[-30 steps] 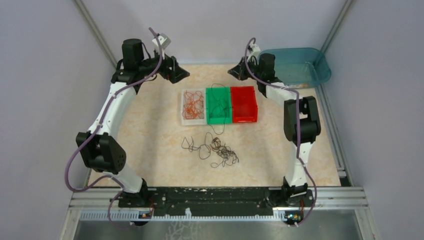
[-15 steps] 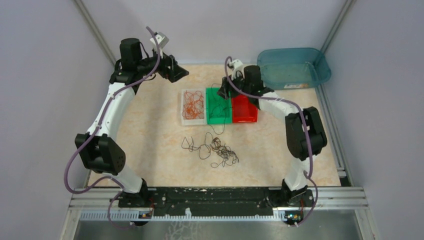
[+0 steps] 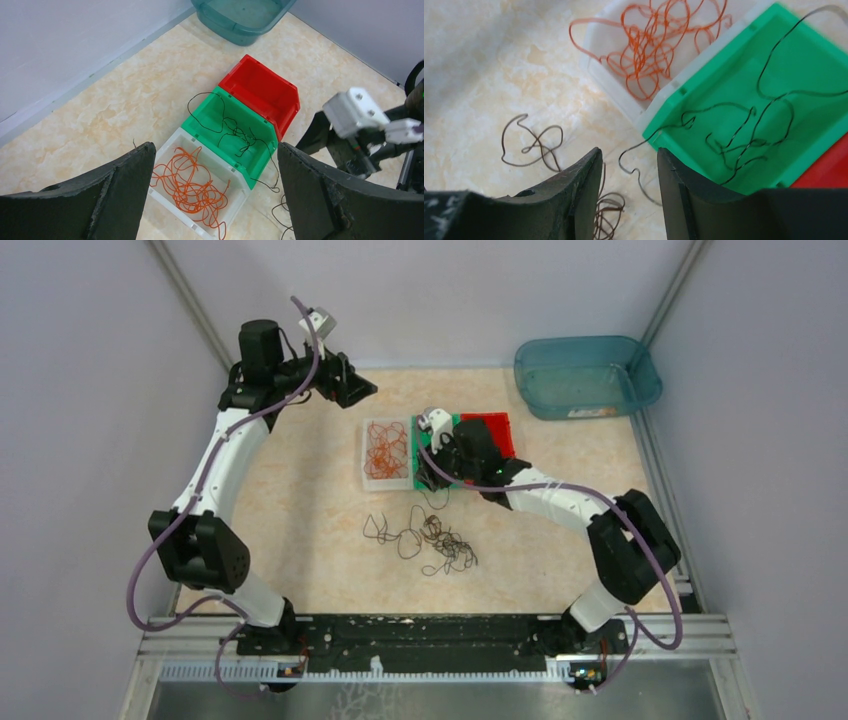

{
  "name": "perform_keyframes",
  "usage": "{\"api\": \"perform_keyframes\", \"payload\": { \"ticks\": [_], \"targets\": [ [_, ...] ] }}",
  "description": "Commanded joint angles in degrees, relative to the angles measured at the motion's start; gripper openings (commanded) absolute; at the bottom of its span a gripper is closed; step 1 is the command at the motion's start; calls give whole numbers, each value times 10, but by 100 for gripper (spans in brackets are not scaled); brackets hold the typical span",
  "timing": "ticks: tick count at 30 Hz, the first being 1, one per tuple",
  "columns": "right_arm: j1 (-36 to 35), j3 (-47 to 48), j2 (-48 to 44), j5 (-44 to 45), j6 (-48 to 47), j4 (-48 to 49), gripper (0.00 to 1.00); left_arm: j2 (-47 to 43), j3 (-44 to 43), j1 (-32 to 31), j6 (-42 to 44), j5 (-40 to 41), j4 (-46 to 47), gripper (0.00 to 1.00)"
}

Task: Untangle the cables

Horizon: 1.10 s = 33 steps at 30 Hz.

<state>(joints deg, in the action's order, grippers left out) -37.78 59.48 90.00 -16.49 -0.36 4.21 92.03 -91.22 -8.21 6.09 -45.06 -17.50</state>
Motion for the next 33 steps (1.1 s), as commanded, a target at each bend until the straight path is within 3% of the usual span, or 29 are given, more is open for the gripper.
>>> {"api": "perform_keyframes", "payload": {
  "ticks": [1,14,29,33],
  "targets": [
    [-48,-22,2,112,26,-4,45,-23,9,4,-6,-14,22,96],
    [-86,-3,105,202,65,-5,44,-29,6,8,-5,-16,20,96],
    [-87,-14,129,235,109,67,34,-31,13,11,-5,-23,20,96],
    [-87,-13,116,201,133,77,44,-32,14,13,-3,-26,20,95]
  ]
}}
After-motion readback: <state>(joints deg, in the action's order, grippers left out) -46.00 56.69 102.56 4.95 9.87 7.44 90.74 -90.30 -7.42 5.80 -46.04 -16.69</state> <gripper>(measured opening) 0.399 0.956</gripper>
